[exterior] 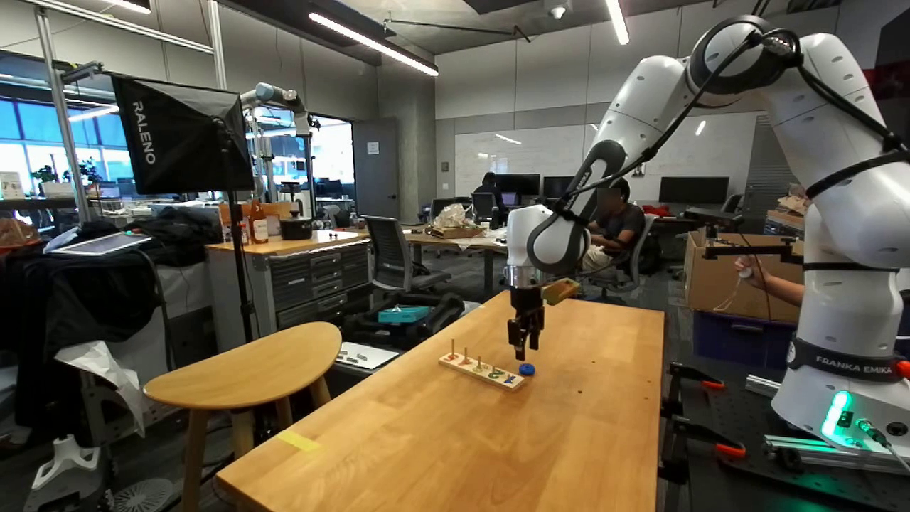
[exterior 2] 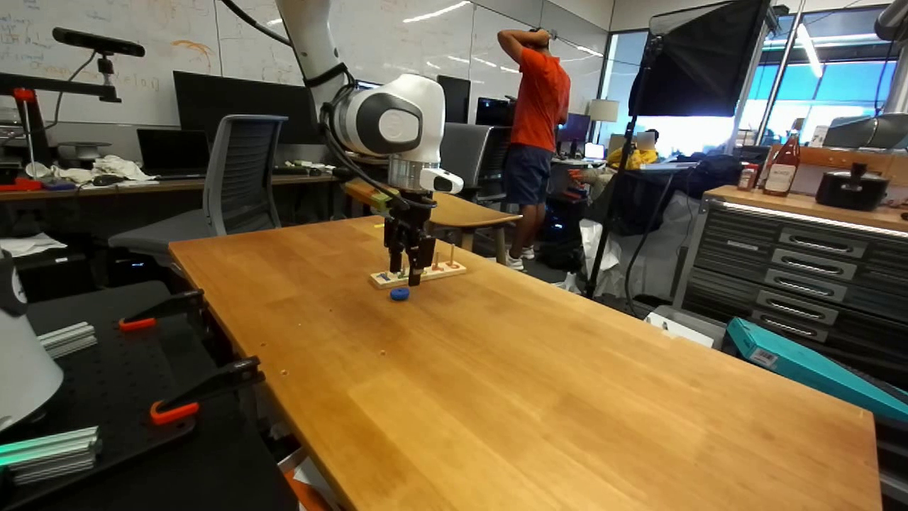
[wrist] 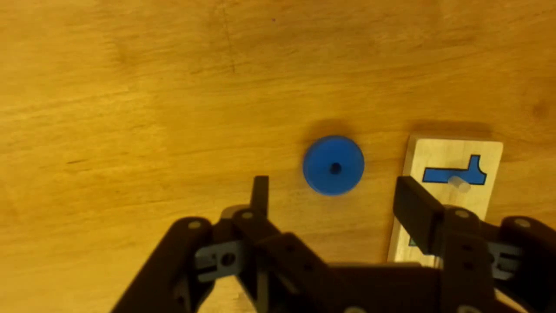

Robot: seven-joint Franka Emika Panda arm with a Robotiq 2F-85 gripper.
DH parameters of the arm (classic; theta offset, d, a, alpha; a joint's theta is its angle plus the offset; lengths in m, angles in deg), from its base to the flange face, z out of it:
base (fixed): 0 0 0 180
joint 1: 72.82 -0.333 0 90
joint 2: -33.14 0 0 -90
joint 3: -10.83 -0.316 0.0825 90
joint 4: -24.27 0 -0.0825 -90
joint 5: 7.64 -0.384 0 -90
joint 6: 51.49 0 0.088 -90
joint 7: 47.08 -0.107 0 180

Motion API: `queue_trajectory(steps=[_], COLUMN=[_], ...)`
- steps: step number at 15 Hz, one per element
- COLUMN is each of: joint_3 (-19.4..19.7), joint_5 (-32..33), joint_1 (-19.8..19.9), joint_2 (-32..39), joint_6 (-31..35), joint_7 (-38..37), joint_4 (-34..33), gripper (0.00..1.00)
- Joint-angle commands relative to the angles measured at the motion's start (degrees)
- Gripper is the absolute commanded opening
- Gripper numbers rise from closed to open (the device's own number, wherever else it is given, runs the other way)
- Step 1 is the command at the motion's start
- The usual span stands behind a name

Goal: Remove the blue ring from the wooden stand

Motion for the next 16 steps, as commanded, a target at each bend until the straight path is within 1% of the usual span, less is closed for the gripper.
queue_trajectory(steps=[1, 3, 6, 9, 11, 12, 14, 16], joint_3=[-0.51, -1.51, -2.76, -1.84, -0.92, -1.24, -0.88, -0.81], joint_5=[1.42, 0.55, -2.73, -5.36, -6.17, -4.06, -4.54, -4.55], joint_1=[0.95, 1.78, 2.70, 2.31, 1.82, 1.44, 1.30, 1.26], joint_2=[-8.41, -13.61, -21.55, -29.59, -33.66, -29.41, -32.92, -33.71], joint_6=[-6.09, -10.34, -18.50, -27.50, -33.50, -28.88, -32.40, -32.81], joint_7=[4.93, 9.35, 17.59, 22.91, 24.50, 21.20, 22.23, 22.50], joint_4=[0.43, 0.57, 0.00, -0.87, -1.54, -1.74, -1.75, -1.50], gripper=[1.00, 1.00, 1.00, 1.00, 1.00, 1.00, 1.00, 1.00])
